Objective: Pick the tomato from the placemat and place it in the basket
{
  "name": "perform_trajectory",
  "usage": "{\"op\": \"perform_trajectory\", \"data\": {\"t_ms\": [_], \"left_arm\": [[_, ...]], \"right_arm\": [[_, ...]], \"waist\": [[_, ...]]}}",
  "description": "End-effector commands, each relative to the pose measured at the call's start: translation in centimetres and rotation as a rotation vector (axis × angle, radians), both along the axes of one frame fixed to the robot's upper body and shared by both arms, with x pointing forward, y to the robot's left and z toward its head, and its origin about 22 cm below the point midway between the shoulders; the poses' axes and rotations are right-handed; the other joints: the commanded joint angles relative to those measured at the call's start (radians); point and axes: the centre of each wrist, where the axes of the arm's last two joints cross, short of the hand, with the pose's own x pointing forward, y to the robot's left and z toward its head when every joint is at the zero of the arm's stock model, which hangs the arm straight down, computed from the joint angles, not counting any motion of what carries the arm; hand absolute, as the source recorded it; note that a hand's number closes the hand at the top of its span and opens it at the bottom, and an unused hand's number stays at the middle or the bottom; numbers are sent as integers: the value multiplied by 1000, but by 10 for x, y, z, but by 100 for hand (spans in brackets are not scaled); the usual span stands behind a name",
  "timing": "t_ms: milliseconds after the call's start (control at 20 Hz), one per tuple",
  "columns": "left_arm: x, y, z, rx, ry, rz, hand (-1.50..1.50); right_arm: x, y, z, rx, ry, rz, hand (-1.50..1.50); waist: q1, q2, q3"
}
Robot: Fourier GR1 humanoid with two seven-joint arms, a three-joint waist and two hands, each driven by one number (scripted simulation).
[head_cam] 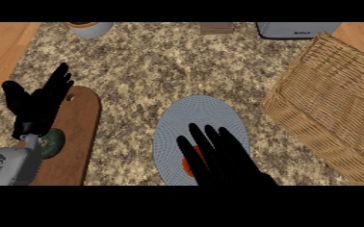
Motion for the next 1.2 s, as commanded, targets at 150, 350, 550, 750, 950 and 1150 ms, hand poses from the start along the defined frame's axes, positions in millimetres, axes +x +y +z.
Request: {"op": "perform_trajectory", "data": {"t_ms": [150,350,550,750,950,1150], "left_arm": [[-5,-10,14,-4,3,-7,0],[-4,4,9,17,-23,-3,0],[0,-2,7,-14,-20,-10,0],[3,-2,3,-14,-3,-18,0],[-9,3,-10,2,-12,-35,0],[-5,10,-4,5,-30,-13,0]], "right_arm": [[-26,-26,-7,77,-33,-45,-150],[-11,-31,-39,60,-69,-53,-150],[7,-20,-62,124,-112,-68,-150],[17,-11,-117,178,-138,-59,-150],[20,-9,-166,221,-107,-64,-150],[33,29,-158,137,-48,-84,-150]], "waist": [[12,3,2],[9,4,3],[15,6,1],[15,8,2],[20,8,1],[20,7,0]]}}
